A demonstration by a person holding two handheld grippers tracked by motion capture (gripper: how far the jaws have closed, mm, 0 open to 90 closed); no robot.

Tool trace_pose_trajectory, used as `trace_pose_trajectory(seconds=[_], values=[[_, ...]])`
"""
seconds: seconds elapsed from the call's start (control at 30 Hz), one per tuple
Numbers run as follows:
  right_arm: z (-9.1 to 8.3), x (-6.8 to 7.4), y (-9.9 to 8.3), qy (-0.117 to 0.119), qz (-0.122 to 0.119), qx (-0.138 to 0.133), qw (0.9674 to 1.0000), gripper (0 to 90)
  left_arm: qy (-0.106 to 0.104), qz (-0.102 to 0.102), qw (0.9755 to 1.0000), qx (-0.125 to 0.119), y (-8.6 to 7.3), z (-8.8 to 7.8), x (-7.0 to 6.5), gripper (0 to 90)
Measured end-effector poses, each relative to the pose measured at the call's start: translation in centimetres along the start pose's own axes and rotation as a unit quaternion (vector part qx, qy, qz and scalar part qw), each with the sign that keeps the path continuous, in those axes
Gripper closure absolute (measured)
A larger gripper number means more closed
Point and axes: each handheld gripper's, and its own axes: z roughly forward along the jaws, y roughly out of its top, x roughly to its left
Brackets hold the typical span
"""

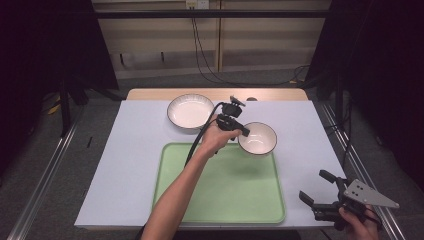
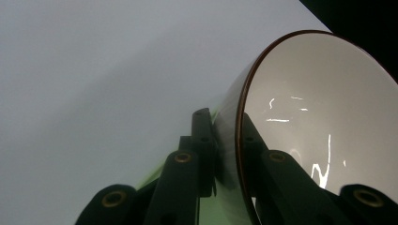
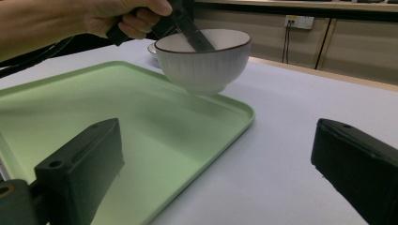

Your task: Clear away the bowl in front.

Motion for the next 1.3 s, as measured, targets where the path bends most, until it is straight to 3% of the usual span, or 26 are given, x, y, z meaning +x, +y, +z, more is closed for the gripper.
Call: trace_pose_trajectory(seconds=[0.6, 0.97, 1.07, 1.17, 1.23, 1.3], values=[[0.0, 0.0, 0.0, 0.000, -0.001, 0.001, 1.0000, 2.1, 0.004, -0.012, 0.9997, 0.019, -0.6, 3.5, -0.2, 82.2], [0.0, -0.1, -0.1, 0.000, 0.000, 0.002, 1.0000, 2.1, 0.002, -0.013, 0.9995, 0.028, -1.1, 4.3, 0.2, 82.2], [0.0, 0.0, -0.1, 0.003, 0.001, 0.003, 1.0000, 2.1, 0.011, -0.018, 0.9995, 0.024, -1.1, 4.3, 0.0, 82.2], [0.1, 0.0, 0.0, 0.002, -0.002, 0.003, 1.0000, 2.1, 0.024, -0.010, 0.9994, 0.023, -1.1, 4.4, -0.3, 82.3], [0.1, 0.0, 0.0, 0.003, -0.003, 0.003, 1.0000, 2.1, 0.014, -0.012, 0.9996, 0.022, -1.2, 4.4, -0.1, 82.2], [0.1, 0.1, 0.0, 0.003, -0.001, 0.001, 1.0000, 2.1, 0.016, -0.012, 0.9996, 0.022, -1.3, 4.3, 0.0, 82.2]])
